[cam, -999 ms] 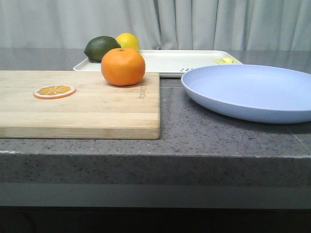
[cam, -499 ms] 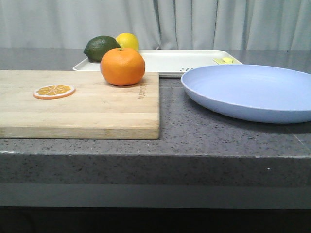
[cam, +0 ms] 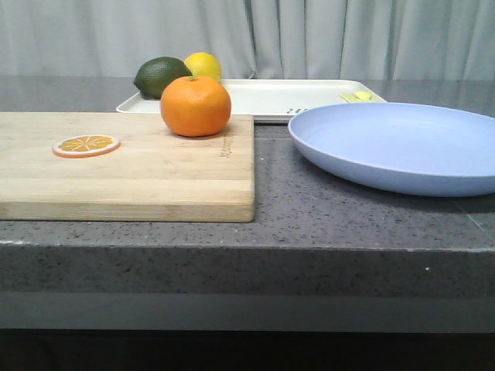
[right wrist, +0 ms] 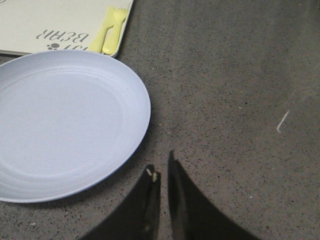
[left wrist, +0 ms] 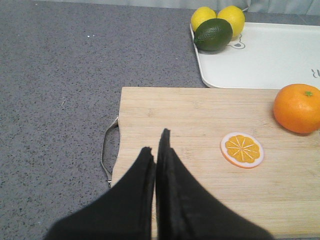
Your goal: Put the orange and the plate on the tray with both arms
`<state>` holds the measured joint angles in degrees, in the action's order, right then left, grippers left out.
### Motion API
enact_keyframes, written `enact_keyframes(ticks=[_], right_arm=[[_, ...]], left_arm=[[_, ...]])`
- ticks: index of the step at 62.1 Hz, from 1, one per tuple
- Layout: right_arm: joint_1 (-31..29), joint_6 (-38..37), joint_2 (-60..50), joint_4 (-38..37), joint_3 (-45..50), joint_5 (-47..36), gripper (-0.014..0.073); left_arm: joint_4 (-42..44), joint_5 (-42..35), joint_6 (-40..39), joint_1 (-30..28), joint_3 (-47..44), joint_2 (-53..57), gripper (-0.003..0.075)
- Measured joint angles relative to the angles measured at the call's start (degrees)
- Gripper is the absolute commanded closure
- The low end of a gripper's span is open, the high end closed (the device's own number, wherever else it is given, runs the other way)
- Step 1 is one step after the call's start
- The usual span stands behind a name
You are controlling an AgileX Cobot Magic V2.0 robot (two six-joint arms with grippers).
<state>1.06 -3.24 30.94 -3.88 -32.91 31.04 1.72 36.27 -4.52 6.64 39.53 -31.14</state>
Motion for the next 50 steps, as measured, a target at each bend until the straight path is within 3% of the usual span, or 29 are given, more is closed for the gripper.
enact_keyframes(ticks=[7, 10, 15, 29, 50], right_arm=[[0.0, 0.0, 0.0, 0.0, 0.0, 0.2, 0.0094], [0.0, 0.0, 0.0, 0.0, 0.0, 0.2, 0.0058], [0.0, 0.0, 0.0, 0.0, 0.0, 0.3, 0.005], [0.1, 0.0, 0.0, 0.0, 0.0, 0.5, 0.005], [2.1, 0.0, 0.0, 0.7, 0.0, 0.6, 0.005]], left_arm=[[0.0, 0.0, 0.0, 0.0, 0.0, -0.1, 0.0382], [0.0, 0.0, 0.0, 0.0, 0.0, -0.2, 0.0276], [0.0, 0.0, 0.0, 0.0, 0.0, -0.5, 0.0186], [-0.1, -0.9, 0.9, 1.8, 0.0, -3.6, 0.0167], [0.2, -3.7, 3.0, 17.9, 7.5, -19.3, 0.0167]])
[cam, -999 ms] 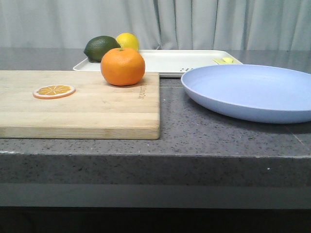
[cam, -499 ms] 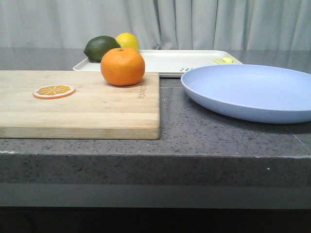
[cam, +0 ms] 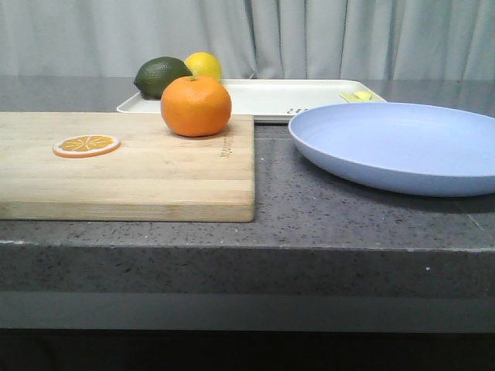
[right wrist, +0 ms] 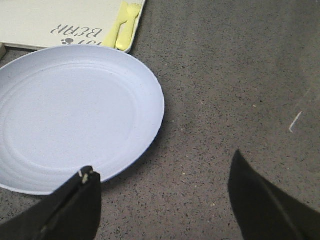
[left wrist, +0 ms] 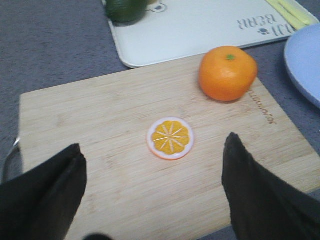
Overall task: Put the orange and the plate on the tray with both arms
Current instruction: 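Lower the left gripper over the orange on the cutting board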
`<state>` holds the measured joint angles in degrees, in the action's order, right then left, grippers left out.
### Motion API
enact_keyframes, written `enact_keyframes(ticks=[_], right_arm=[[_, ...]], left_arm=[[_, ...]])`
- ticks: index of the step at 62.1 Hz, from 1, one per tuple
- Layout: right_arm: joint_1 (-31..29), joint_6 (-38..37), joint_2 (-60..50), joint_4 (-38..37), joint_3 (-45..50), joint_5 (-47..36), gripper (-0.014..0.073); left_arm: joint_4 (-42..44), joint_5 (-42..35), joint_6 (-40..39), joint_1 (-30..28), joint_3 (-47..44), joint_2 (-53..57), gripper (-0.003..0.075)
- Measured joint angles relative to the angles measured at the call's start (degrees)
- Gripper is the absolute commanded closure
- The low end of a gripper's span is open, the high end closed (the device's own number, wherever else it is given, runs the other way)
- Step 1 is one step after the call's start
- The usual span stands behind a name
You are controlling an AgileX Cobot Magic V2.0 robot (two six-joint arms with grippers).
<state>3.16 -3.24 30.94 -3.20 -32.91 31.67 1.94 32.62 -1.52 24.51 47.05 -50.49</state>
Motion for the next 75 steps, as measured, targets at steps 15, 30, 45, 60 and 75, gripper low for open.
enact_keyframes(ticks=[15, 30, 45, 60, 75], right_arm=[[0.1, 0.0, 0.0, 0.0, 0.0, 0.0, 0.005], [0.1, 0.0, 0.0, 0.1, 0.0, 0.0, 0.005], [0.1, 0.0, 0.0, 0.1, 0.0, 0.0, 0.005], [0.1, 0.0, 0.0, 0.1, 0.0, 0.0, 0.005], [0.1, 0.0, 0.0, 0.1, 0.0, 0.0, 0.005]], left_arm=[[0.9, -1.2, 0.0, 6.9, 9.2, -14.6, 0.0167], [1.2, -0.5, 0.0, 8.5, 19.1, -28.0, 0.0082], [1.2, 1.7, 0.0, 8.5, 28.3, -39.2, 0.0078], [1.2, 2.3, 0.0, 8.5, 34.1, -47.1, 0.0078], [1.2, 2.6, 0.0, 8.5, 35.2, -51.4, 0.0078]])
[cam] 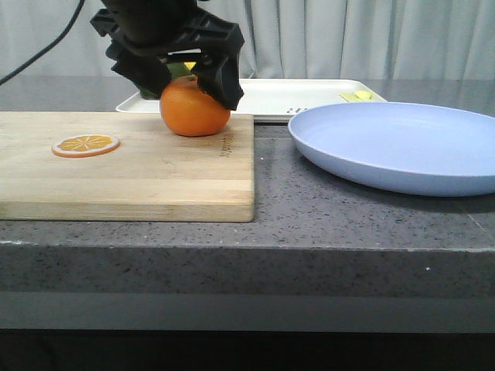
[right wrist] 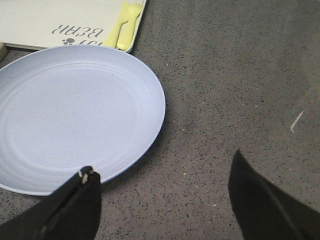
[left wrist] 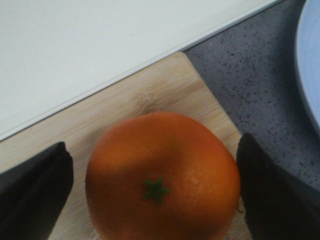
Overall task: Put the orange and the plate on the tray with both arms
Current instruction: 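Lower the left gripper over the orange on the cutting board, then close the left gripper on the orange and lift it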
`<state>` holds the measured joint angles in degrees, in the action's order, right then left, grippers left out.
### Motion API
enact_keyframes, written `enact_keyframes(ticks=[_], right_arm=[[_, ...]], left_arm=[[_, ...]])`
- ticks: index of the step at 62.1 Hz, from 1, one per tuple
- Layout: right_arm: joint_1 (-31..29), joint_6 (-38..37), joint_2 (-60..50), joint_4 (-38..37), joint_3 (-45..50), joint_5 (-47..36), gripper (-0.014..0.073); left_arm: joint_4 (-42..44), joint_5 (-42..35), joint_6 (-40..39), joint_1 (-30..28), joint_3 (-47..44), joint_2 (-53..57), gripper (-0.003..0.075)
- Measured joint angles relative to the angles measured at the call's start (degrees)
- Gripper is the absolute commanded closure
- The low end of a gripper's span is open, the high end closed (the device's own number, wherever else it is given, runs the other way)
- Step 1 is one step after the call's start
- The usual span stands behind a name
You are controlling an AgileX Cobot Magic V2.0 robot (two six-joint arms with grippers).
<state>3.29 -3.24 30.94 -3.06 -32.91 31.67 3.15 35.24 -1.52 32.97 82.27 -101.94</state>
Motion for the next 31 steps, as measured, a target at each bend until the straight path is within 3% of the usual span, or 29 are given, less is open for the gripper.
enact_keyframes(ticks=[16, 31], right_arm=[[0.0, 0.1, 0.0, 0.0, 0.0, 0.0, 0.005], [0.0, 0.1, 0.0, 0.0, 0.0, 0.0, 0.005]], left_arm=[[0.0, 0.1, 0.0, 0.0, 0.0, -0.7, 0.0086], [0.0, 0.5, 0.0, 0.0, 0.0, -0.7, 0.0274]])
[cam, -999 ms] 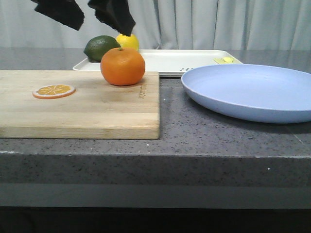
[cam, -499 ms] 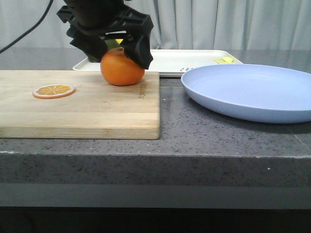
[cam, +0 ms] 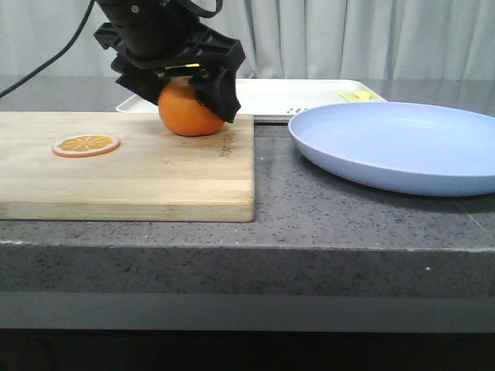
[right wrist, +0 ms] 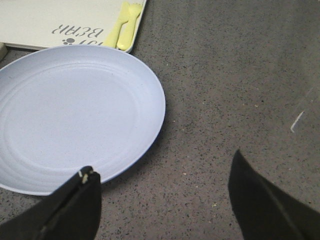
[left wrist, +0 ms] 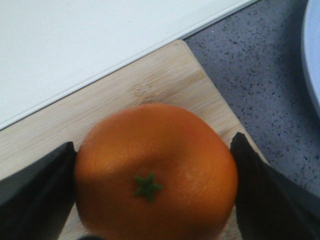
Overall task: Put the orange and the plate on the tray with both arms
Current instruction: 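Close the left gripper on the orange and lift it, then carry the orange with the left gripper over the blue plate and lower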
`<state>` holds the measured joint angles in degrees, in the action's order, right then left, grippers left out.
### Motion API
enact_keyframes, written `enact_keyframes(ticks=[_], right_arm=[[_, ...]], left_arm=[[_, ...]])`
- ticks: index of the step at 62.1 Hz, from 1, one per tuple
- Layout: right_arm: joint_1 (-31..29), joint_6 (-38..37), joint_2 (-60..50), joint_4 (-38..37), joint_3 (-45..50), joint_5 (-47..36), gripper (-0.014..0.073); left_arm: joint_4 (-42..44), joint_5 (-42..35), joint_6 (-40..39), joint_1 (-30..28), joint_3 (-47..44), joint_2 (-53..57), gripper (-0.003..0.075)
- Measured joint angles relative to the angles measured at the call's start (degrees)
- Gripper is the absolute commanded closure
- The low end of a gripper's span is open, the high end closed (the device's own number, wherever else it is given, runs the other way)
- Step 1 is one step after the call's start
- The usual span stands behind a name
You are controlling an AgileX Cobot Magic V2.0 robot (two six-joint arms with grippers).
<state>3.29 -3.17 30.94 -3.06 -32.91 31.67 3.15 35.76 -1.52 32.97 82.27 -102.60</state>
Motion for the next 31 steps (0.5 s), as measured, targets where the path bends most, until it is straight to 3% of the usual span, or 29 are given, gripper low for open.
enact_keyframes(ticks=[18, 31], right_arm=[[0.0, 0.0, 0.0, 0.0, 0.0, 0.0, 0.005], [0.0, 0.0, 0.0, 0.0, 0.0, 0.0, 0.005]], left_arm=[[-0.1, 3.5, 0.0, 1.1, 3.6, -0.5, 0.0278], [0.0, 5.1, 1.0, 6.8, 10.1, -1.6, 0.0278]])
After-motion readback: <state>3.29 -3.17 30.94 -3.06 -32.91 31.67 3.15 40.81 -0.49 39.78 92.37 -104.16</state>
